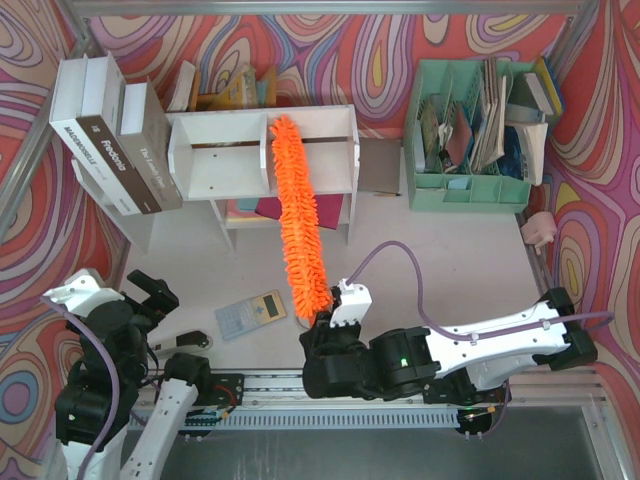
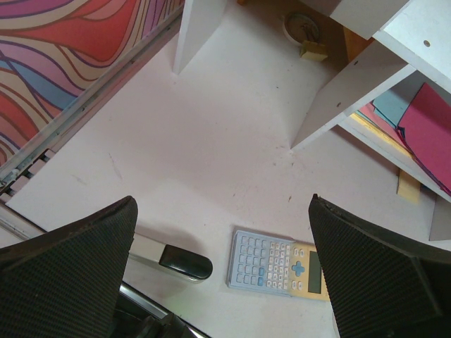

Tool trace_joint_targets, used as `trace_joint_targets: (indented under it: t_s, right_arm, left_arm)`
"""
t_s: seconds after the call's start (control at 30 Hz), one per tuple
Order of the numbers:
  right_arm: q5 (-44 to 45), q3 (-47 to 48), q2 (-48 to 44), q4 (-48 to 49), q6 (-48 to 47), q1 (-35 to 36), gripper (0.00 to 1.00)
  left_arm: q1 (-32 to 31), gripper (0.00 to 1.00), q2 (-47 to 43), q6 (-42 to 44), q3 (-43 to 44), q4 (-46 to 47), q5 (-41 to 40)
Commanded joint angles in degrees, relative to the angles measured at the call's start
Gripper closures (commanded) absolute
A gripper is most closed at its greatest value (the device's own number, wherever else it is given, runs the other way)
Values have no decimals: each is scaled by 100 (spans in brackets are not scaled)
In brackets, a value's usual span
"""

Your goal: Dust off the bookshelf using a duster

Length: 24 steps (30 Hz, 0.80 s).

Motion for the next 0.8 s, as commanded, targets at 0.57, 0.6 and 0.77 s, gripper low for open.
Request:
trace_joint_targets:
  t_s: [0.57, 0.6, 0.77]
  right_arm:
    - [966, 50, -877, 626, -1778, 0, 100]
    - [923, -127, -1048, 1034, -2219, 2, 100]
    - [473, -279, -1170, 1586, -3338, -2, 100]
  left_arm:
    - [40, 2, 37, 95, -83, 88, 21]
    - [40, 2, 42, 94, -83, 87, 28]
    - [40, 2, 74, 97, -74, 80, 25]
